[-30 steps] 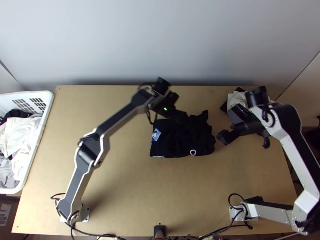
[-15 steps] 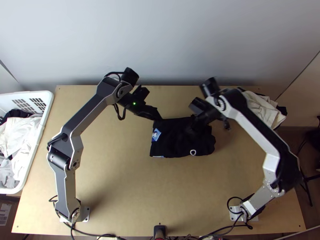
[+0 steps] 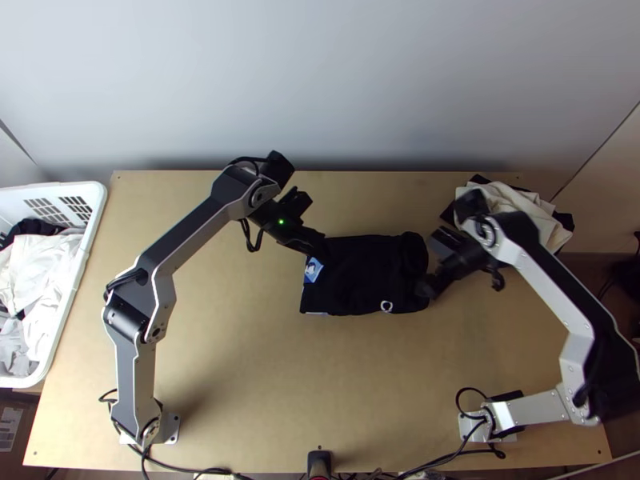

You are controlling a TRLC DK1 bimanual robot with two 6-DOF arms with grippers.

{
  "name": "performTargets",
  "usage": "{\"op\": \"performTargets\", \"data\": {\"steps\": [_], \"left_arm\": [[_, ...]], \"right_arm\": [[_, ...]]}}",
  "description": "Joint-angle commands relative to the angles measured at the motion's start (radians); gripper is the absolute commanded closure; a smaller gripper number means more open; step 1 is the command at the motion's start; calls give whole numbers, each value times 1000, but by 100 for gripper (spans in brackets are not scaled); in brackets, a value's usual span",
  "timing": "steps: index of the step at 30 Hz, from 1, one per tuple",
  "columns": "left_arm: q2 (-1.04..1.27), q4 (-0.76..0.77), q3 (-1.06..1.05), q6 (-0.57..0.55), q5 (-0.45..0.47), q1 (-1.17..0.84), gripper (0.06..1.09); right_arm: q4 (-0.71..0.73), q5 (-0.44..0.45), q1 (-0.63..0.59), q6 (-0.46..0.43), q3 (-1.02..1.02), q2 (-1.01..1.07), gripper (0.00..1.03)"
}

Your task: Fold the t-shirt

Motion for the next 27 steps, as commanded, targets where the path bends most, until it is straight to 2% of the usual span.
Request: {"op": "performTargets", "data": {"steps": [1,6,12,17,21,27], "left_arm": [[43,4,22,7,-2,-16,10],[90,31,36,11,-8,-32,10],[159,37,83,14,-8,-50,10],[230,40,129,14,-23,-67,10],[291,40,171,14,-32,-72,10],[348,39,182,17,-39,-62,10]], "right_arm": [[-20,-2,-103,-42,-80,-145,3],[-49,-3,-11,11,77,-143,3],[-48,-3,167,100,281,1,3],[-48,-3,304,143,304,116,3],[15,-3,299,139,192,164,3],[53,-3,140,72,21,150,3]]}}
